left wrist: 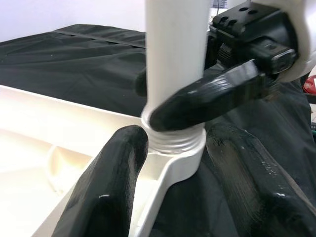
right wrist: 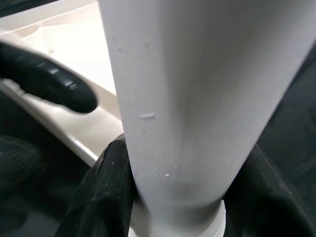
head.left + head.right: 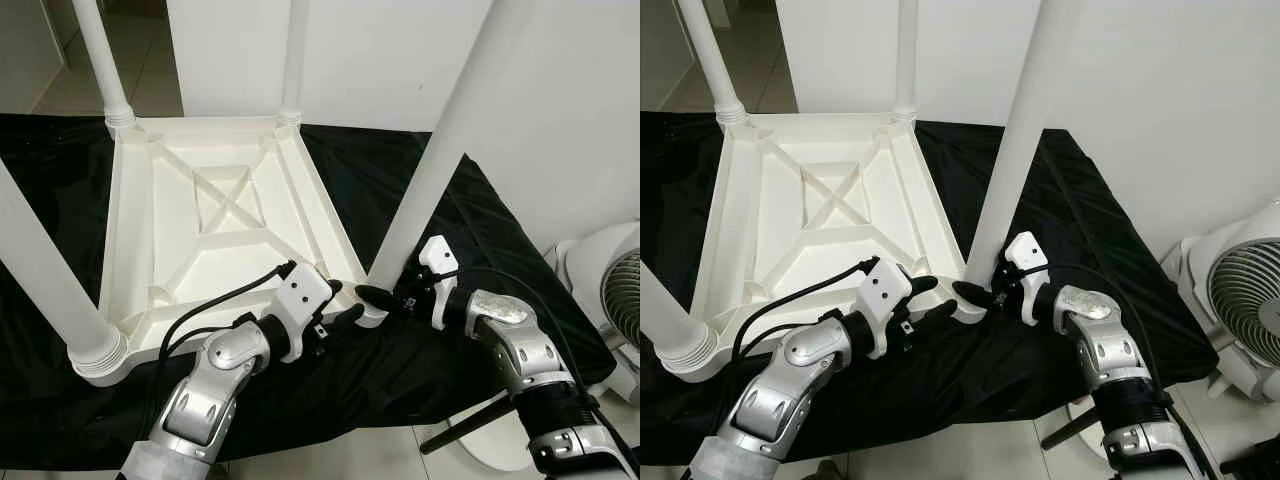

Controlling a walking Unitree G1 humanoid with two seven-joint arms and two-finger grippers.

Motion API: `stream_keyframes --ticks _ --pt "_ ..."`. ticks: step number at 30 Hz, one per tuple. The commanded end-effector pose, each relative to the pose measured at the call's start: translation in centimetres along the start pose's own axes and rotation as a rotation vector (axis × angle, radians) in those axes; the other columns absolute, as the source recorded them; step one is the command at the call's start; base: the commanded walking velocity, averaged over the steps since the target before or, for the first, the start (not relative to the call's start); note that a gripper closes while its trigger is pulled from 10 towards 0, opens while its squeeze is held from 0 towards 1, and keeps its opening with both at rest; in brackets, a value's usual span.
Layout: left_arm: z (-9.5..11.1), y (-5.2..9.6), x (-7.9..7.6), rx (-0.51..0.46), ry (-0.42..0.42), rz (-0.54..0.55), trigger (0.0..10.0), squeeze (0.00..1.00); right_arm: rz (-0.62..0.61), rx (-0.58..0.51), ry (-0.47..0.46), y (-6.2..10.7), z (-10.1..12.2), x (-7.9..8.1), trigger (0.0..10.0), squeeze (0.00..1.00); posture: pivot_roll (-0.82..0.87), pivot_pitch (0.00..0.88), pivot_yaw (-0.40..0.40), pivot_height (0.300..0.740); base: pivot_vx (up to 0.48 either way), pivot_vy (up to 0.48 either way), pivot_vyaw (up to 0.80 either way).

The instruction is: Building children table

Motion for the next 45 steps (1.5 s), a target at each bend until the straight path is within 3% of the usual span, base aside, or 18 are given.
stream_keyframes --ticks 1,7,12,16,17,20,21,23,27,30,31,44,45 --pt "0.0 -0.2 0.5 0.017 0.001 0.063 10.0 0.0 -0.097 0.012 -0.022 -0.4 -0.3 -0.8 10.0 0.0 0.11 0.0 -0.093 0.74 0.0 0.0 0.0" --pt "0.0 -0.2 0.3 0.016 0.007 0.059 10.0 0.0 -0.262 -0.05 -0.063 -1.1 -0.1 -1.2 10.0 0.0 0.1 0.0 -0.091 0.74 0.0 0.0 0.0" --pt "0.0 -0.2 0.2 0.017 0.011 0.053 10.0 0.0 -0.442 -0.125 -0.163 -1.8 0.1 -0.7 10.0 0.0 0.1 0.0 -0.088 0.74 0.0 0.0 0.0" --pt "0.0 -0.2 0.2 0.017 0.012 0.053 10.0 0.0 -0.483 -0.14 -0.192 -1.8 0.1 -0.8 10.0 0.0 0.1 0.0 -0.088 0.74 0.0 0.0 0.0" --pt "0.0 -0.2 0.2 0.017 0.012 0.051 10.0 0.0 -0.568 -0.16 -0.223 -1.7 0.1 -1.0 10.0 0.0 0.1 0.0 -0.086 0.74 0.0 0.0 0.0" --pt "0.0 -0.2 0.2 0.017 0.012 0.05 10.0 0.0 -0.645 -0.173 -0.243 -1.5 -0.1 -1.1 10.0 0.0 0.1 0.0 -0.086 0.74 0.0 0.0 0.0" --pt "0.0 -0.2 0.2 0.016 0.012 0.049 10.0 0.0 -0.773 -0.193 -0.253 -1.1 -0.3 -1.3 10.0 0.0 0.1 0.0 -0.086 0.74 0.0 0.0 0.0" --pt "0.1 -0.3 0.2 0.016 0.011 0.047 10.0 0.0 -0.916 -0.21 -0.28 -0.7 -0.6 -1.1 10.0 0.0 0.11 0.0 -0.087 0.74 0.0 0.0 0.0" --pt "0.1 -0.3 0.3 0.015 0.013 0.047 10.0 0.0 -0.893 -0.21 -0.305 -1.7 -0.6 0.1 10.0 0.0 0.11 0.0 -0.087 0.74 0.0 0.0 0.0" --pt "0.1 -0.4 0.2 0.014 0.014 0.047 10.0 0.0 -0.889 -0.217 -0.305 -1.6 -0.4 0.0 10.0 0.0 0.11 0.0 -0.089 0.74 0.0 0.0 0.0" --pt "0.1 -0.4 0.2 0.013 0.014 0.047 10.0 0.0 -0.882 -0.224 -0.316 -1.6 -0.3 -0.2 10.0 1.0 0.11 0.0 -0.091 0.74 0.0 0.0 0.0" --pt "0.2 -0.5 0.2 0.01 0.016 0.05 10.0 0.0 -0.771 -0.256 -0.304 -1.7 1.0 -0.3 10.0 1.0 0.1 0.0 -0.094 0.74 0.0 0.0 0.0" --pt "0.2 -0.5 0.2 0.007 0.017 0.05 10.0 0.0 -0.682 -0.229 -0.259 -1.9 1.3 -0.4 10.0 0.72 0.1 0.0 -0.094 0.74 0.0 0.0 0.0"
Point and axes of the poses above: a point about 5 cm out from each wrist's last joint towards the gripper, its own y axis pointing back from the gripper into the wrist, its own z axis along the axis of the wrist's last joint, x = y × z, the point moved 3 cm from there along -y, pointing out of the wrist towards the gripper, and after that the axes turned 12 degrees about -y, right-handed, at the moved point
